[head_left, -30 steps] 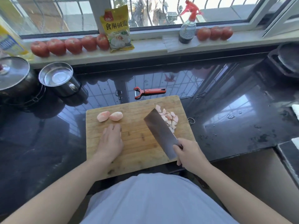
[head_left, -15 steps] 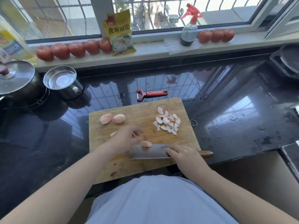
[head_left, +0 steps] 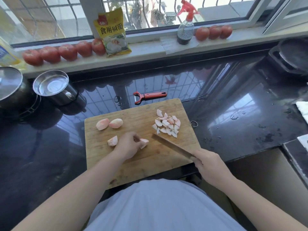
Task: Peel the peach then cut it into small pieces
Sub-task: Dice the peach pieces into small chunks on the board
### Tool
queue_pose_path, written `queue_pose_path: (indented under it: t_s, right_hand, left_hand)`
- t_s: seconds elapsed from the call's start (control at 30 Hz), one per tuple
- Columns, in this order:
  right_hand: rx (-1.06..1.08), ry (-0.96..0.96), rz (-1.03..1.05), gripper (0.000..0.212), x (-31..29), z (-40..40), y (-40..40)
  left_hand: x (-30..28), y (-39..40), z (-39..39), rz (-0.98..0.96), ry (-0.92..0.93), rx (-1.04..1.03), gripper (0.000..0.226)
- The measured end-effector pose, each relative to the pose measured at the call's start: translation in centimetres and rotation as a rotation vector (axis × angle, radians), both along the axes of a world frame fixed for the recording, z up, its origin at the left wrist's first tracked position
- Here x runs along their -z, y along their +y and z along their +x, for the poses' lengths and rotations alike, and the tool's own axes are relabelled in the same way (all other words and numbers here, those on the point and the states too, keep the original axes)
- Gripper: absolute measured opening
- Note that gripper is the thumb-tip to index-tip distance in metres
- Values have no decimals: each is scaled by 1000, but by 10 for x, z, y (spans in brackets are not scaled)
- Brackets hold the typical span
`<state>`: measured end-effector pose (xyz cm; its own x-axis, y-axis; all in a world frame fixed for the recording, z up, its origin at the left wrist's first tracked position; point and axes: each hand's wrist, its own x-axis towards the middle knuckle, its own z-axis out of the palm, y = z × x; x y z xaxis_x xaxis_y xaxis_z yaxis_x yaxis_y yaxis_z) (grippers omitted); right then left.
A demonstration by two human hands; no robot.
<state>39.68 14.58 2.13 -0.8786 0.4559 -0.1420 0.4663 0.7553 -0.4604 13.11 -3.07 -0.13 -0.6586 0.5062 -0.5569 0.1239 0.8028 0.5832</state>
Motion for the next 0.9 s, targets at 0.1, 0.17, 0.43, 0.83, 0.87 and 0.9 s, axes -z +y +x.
queue_pose_path:
  t_s: [0.1,0.17,0.43,0.83,0.87,0.9]
  right_hand:
    - [184,-56,-190,17,-8,-8,-13]
    - [217,-76,-209,17,-15,-21,-25]
    - [150,-118,-206,24,-16,-76,-55]
    - [87,-204,-217,23,-20,-61,-60]
    - [95,-197,-217,23,-22,-60,-60]
    - [109,-183,-210,24,-25,-58,-60]
  left_hand:
    - [0,3,19,65,-8,-238,23]
    - [3,7,30,89,15,-387,14]
    - [-3,24,36,50,-41,-436,13]
    - [5,4,57,150,-191,-481,12]
    - [7,3,58,157,-143,-441,15]
    - [9,2,60,166,-106,-411,18]
